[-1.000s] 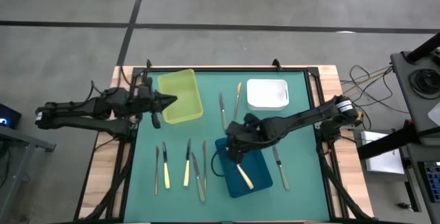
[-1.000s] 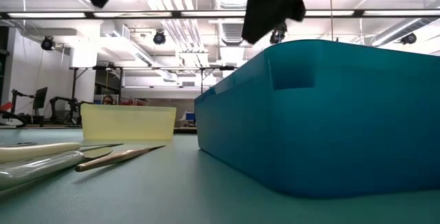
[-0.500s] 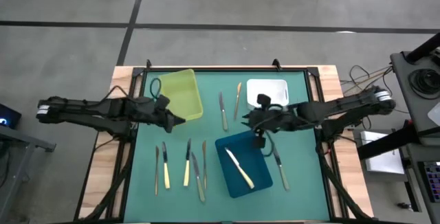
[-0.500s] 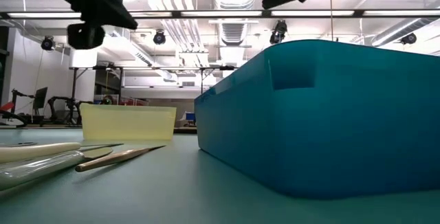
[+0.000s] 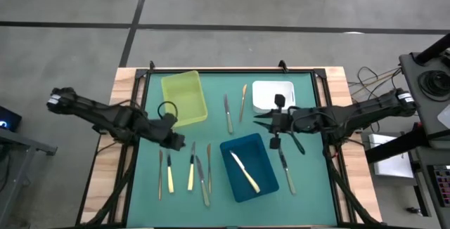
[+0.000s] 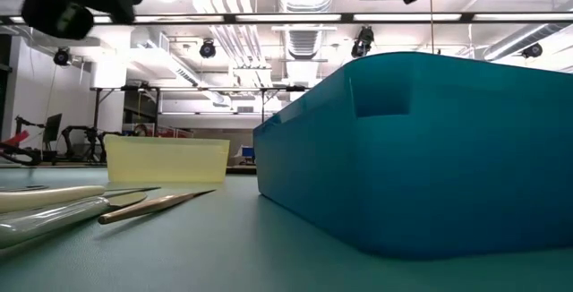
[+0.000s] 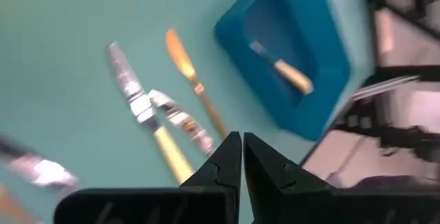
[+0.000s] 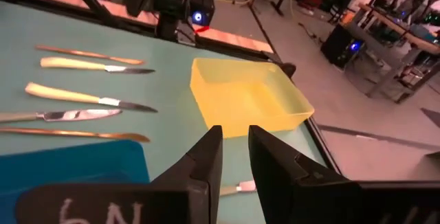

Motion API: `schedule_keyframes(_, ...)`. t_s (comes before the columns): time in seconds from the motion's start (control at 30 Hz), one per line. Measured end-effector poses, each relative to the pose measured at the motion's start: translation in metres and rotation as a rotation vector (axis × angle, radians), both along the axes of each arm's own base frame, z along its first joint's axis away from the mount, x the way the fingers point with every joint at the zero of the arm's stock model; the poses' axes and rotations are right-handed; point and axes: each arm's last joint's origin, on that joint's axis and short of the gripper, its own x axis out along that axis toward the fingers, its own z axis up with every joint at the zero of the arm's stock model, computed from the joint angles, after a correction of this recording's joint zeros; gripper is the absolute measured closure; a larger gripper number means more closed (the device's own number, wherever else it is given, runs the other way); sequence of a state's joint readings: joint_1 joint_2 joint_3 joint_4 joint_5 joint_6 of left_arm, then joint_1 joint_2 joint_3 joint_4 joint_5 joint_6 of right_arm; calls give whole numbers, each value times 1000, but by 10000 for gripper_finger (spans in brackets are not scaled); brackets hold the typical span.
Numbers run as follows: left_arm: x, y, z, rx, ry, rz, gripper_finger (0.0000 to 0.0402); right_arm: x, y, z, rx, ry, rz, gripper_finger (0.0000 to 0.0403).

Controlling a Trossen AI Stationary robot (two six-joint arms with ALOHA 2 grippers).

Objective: Sort silverware by color (type)
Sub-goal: Put the bottom left gold knife into the yellow bin

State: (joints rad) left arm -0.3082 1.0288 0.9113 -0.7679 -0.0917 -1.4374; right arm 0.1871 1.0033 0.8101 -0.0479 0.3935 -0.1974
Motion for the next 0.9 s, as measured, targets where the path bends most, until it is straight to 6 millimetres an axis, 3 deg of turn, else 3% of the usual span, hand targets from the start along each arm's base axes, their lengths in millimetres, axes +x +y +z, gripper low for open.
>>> schedule_keyframes(0.37, 16, -34, 4, 13, 206, -24, 402, -1, 0, 1, 52, -15, -16, 344)
schedule_keyframes(0.73, 5, -72, -18, -1, 396, 29, 402, 12, 2, -21, 62, 103, -32, 344)
schedule_keyframes(0.9, -3, -80, -24, 23, 465, 58, 402, 21, 4, -17, 22, 108, -17, 344)
